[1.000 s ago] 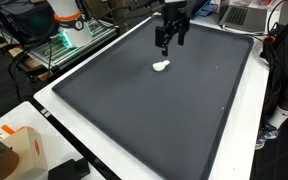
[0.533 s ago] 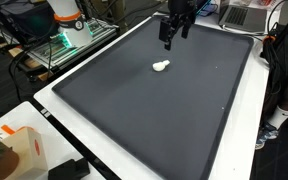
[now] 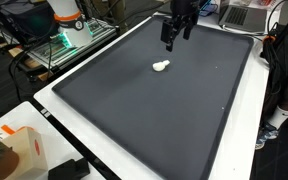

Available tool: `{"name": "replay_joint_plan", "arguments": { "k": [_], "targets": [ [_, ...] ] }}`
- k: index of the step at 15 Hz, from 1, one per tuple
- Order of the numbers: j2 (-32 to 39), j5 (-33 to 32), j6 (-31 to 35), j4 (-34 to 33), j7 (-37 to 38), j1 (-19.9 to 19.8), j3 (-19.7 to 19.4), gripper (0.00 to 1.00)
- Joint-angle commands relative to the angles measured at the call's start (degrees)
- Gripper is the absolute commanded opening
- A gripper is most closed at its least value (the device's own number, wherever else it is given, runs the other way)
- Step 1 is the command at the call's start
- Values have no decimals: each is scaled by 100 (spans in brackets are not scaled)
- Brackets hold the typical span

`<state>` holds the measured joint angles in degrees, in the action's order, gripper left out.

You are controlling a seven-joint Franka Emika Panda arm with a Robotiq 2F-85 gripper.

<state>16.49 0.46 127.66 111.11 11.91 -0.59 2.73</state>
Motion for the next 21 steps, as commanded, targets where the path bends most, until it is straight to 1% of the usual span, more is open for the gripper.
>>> {"name": "replay_joint_plan", "arguments": {
  "k": [1,5,6,10,17,21],
  "targets": [
    [185,8,-459,-199,-39,127,-116,100],
    [257,80,-685,-283,-19,137,-114,100],
    [186,39,-473,-161,-28,151,-119,100],
    [205,39,-535,-193,-27,155,-128,100],
    [739,160,-1688,-1139,-353,75,-125,100],
    [1185,117,-2262,-1780,-339,98,-153,100]
  ]
}}
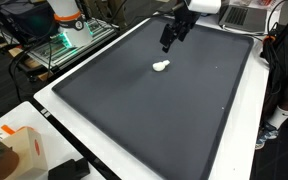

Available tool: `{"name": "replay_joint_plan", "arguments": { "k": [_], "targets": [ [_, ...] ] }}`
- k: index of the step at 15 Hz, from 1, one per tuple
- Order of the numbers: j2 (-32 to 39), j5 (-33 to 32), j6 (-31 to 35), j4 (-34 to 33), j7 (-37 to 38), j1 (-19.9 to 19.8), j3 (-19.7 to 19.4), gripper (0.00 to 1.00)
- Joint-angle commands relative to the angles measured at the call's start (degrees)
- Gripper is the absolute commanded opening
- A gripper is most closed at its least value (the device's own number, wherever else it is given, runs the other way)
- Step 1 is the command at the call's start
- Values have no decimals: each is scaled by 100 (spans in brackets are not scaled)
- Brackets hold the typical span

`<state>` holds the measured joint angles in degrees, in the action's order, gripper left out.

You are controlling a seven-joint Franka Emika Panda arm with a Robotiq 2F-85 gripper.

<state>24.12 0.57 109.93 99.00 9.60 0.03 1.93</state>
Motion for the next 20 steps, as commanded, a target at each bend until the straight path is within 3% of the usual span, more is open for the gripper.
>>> {"name": "replay_joint_plan", "arguments": {
  "k": [1,11,12,16,20],
  "targets": [
    [529,106,-624,-718,-94,40,-78,100],
    [1600,238,-1450,-2228,22,-14,-126,100],
    [1306,80,-1180,-1789,-20,59,-159,100],
    [1362,84,-1193,-1868,-18,65,-166,100],
    [1718,126,-1641,-2349,20,29,-191,100]
  ]
}}
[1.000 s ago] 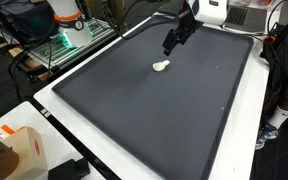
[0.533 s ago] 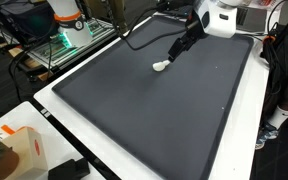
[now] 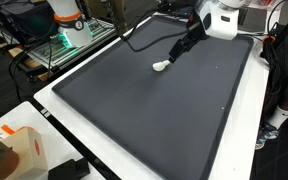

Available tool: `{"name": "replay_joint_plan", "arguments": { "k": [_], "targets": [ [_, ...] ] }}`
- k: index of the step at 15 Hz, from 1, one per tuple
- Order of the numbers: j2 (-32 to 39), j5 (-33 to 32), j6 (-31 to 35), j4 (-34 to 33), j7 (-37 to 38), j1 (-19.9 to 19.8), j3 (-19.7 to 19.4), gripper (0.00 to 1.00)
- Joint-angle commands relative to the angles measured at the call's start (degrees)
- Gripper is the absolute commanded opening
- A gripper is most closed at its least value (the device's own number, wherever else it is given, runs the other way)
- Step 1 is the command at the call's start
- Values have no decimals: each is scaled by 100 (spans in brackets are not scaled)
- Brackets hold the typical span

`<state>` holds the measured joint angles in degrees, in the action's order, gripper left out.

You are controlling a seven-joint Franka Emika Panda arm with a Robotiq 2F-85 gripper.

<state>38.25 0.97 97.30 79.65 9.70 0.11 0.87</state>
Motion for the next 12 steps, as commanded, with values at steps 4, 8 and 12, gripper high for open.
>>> {"name": "replay_joint_plan", "arguments": {
  "k": [4,8,12],
  "targets": [
    [746,135,-908,-1056,82,2,-113,100],
    [1194,214,-1290,-1696,254,1,-124,100],
    [1679,249,-1797,-2342,477,-6,-149,100]
  ]
}}
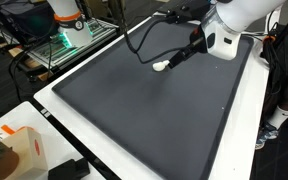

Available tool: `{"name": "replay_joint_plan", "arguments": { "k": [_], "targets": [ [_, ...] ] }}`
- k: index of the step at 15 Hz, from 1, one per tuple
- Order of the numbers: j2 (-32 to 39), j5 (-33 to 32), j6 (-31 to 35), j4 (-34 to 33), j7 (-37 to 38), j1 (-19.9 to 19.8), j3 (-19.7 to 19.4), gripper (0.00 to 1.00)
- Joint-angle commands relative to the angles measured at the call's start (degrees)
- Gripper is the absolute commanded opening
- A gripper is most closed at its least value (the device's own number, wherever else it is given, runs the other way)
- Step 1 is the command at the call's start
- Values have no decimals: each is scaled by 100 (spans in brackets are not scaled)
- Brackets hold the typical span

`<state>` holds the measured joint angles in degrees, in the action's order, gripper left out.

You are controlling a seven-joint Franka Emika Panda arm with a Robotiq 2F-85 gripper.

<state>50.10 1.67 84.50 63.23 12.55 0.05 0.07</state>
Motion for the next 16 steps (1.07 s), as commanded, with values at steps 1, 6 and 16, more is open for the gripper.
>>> {"name": "replay_joint_plan", "arguments": {
  "k": [1,6,16],
  "targets": [
    [612,170,-689,-855,219,0,-78,100],
    [1091,228,-1414,-1513,327,-33,-71,100],
    [1258,535,-1565,-1677,769,-237,-25,100]
  ]
}}
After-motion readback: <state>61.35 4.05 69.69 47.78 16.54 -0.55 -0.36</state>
